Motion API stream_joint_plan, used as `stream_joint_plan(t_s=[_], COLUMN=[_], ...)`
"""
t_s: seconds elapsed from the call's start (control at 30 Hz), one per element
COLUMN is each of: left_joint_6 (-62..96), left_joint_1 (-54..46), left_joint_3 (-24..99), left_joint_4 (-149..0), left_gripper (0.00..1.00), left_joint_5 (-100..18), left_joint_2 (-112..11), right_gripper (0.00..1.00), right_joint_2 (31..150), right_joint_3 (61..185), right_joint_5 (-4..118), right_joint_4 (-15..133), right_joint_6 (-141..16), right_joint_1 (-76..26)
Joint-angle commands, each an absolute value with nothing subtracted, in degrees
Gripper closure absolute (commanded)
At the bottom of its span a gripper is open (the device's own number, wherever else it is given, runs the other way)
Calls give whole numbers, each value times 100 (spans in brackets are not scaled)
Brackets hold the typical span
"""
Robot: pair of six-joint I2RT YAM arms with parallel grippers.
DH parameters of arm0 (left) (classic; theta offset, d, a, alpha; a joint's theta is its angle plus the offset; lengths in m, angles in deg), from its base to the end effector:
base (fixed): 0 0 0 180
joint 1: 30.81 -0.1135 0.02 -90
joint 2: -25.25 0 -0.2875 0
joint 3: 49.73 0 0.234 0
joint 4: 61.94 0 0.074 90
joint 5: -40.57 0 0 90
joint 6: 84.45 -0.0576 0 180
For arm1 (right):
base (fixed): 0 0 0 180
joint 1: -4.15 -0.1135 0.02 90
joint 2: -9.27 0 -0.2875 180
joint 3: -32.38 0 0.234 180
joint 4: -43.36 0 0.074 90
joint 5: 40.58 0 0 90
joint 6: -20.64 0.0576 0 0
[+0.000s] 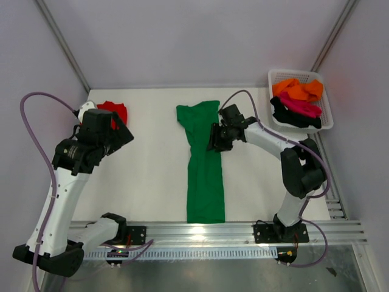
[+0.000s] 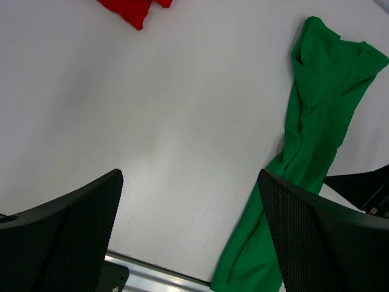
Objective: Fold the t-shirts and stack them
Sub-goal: Rotate the tshirt 90 degrees
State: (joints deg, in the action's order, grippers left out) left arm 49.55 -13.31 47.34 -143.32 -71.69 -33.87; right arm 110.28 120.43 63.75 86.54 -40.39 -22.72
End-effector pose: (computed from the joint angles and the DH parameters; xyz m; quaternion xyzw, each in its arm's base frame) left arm 0.1491 -0.0241 0.4166 -0.2808 0.8598 -0.0459 0.4240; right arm 0.3283 0.1823 0.2354 -0.0189 0.9497 0.2407 0.1994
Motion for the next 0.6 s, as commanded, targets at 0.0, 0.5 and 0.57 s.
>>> stream_joint_plan(t_s=[0.0,0.5,0.57], left_joint_6=[5090,5055,5028], left_joint_1=[-1341,-1341,-1332], left_joint_3=[4669,4572,4607], left_joint_4=[-14043,-13999,-14025], left_gripper=[5,5,5], left_joint_5=[-7017,-7149,-7167], left_joint_2=[-3408,-3373,-3364], right_gripper=[51,50,51], right_joint_2=[10981,10902,11025], right_joint_3=[12010,11598,11553], right_joint_5=[6656,6621,6577], right_joint_4=[8274,8248,8169], right_joint_6=[-3798,-3579,-3613], right_joint_1=[-2607,-3294,-3320])
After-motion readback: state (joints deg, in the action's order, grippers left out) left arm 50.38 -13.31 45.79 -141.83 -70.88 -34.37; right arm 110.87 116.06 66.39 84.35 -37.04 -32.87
